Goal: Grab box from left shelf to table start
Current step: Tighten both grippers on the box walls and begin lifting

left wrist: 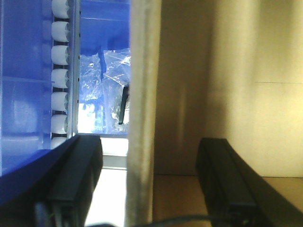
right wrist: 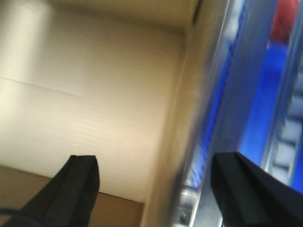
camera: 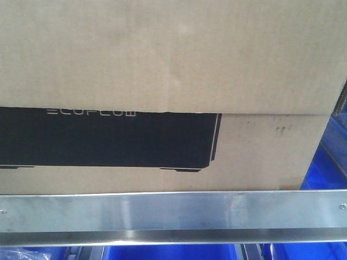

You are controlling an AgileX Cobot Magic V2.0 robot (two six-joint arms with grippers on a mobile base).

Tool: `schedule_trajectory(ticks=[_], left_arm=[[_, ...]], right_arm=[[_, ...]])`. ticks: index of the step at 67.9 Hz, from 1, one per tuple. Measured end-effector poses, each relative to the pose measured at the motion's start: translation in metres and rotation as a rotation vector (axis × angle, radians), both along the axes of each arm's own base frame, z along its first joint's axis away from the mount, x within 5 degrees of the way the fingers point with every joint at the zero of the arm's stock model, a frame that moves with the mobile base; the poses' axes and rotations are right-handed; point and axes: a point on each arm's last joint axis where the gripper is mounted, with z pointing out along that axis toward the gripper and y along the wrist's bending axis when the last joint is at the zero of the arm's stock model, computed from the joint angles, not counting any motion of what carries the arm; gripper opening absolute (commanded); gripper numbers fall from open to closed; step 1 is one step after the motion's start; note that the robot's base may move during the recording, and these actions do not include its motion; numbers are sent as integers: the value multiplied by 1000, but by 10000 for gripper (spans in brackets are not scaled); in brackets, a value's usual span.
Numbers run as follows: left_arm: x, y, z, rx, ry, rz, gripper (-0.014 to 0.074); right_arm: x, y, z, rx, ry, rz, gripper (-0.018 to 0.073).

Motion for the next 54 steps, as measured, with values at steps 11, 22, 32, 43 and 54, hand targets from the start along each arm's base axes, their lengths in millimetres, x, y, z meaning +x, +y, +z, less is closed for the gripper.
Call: schedule_trajectory(ticks=[11, 22, 32, 43, 54], left_arm=[[0, 0, 0, 0, 2, 0, 239], [1, 0, -1, 0, 2, 0, -57], [1, -1, -1, -12, 2, -3, -83], [1, -1, 0, -16, -3, -4, -98], [-22, -1, 16, -40, -86, -10, -98]], right_arm=[[9, -2, -12, -45, 42, -65, 140], [10, -1, -12, -31, 41, -75, 62], [10, 0, -12, -29, 44, -78, 57], [10, -1, -12, -30, 44, -80, 57], [-2, -5, 2, -19, 7, -81, 57]])
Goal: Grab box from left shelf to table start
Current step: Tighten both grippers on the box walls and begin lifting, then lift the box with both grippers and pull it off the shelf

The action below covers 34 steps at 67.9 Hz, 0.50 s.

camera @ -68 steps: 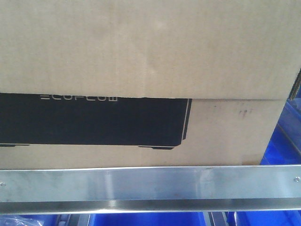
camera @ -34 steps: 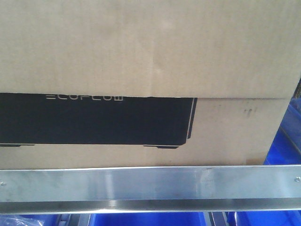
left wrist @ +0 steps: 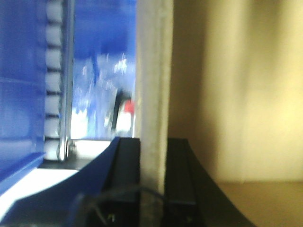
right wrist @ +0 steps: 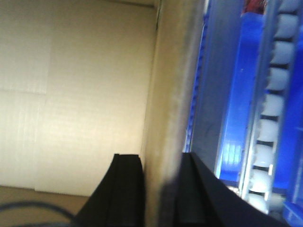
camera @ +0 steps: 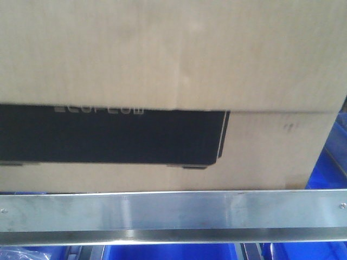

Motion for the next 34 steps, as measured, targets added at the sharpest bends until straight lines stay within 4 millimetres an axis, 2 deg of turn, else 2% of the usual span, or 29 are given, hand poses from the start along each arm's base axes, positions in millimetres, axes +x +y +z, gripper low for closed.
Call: schedule_trajectory(ticks=[8, 16, 21, 34], left_arm=[[-34, 1, 12, -26, -99, -7, -98], [-71, 3, 9, -47, -190, -14, -98], [-91, 3, 0, -67, -221, -18, -98], [-144, 5, -33, -93, -283, -25, -98]], right_arm=[[-22, -4, 18, 19, -75, 10, 57], [-49, -7, 28, 41, -163, 36, 57], [-66, -10, 25, 45, -190, 51, 57], [-114, -20, 2, 63, -228, 87, 57]])
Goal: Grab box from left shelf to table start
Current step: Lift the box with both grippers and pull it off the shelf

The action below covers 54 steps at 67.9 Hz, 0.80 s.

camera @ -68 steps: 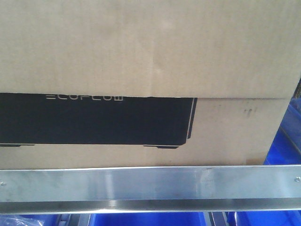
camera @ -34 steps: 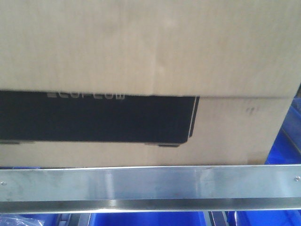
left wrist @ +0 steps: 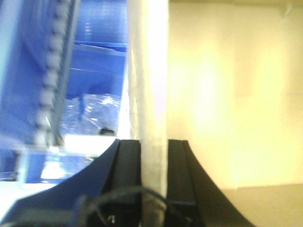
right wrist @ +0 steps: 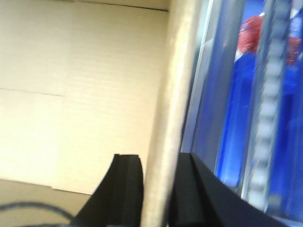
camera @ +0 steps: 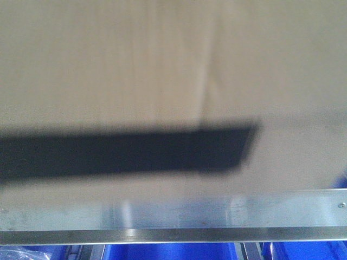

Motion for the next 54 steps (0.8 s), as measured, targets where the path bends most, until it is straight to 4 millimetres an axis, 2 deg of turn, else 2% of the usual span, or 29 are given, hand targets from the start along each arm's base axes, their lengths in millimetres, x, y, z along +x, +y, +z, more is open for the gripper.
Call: schedule_trajectory(ticks=[12, 20, 31, 42, 54], left_arm=[[-41, 1, -13, -32, -100, -10, -98], [-67, 2, -11, -52, -205, -18, -98], [-91, 1, -8, -85, -322, -38, -98], [-100, -1, -7, -118, -358, -61, -98], [-100, -2, -7, -131, -357, -70, -98]], right_arm=[[-45, -15, -10, 60, -90, 17, 57], [-78, -27, -5, 121, -194, 24, 57], [-118, -43, 5, 186, -342, 36, 57], [-148, -54, 10, 232, -447, 47, 57], [-155, -57, 9, 236, -469, 49, 57]])
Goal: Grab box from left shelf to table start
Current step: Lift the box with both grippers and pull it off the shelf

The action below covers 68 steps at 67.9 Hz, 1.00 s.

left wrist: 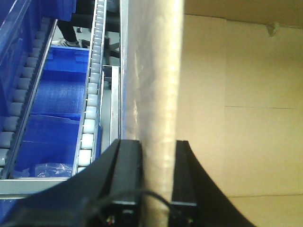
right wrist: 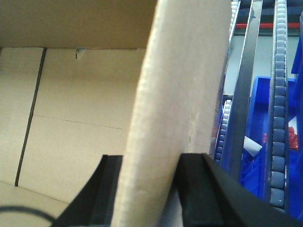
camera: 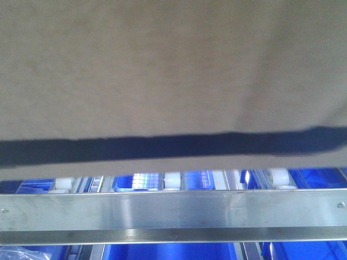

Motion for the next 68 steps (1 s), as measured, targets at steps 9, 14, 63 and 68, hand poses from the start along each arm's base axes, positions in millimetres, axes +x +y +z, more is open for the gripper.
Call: schedule_trajectory(ticks=[9, 14, 63, 68], left_arm=[[0, 0, 0, 0, 2, 0, -98], [0, 0, 0, 0, 2, 0, -98], [0, 0, 0, 0, 2, -1, -98], [0, 0, 0, 0, 2, -1, -98]], right_arm=[[0, 0, -1, -1, 2, 0, 57], [0, 0, -1, -1, 2, 0, 57], [0, 0, -1, -1, 2, 0, 57], [0, 0, 0, 0, 0, 0, 57]])
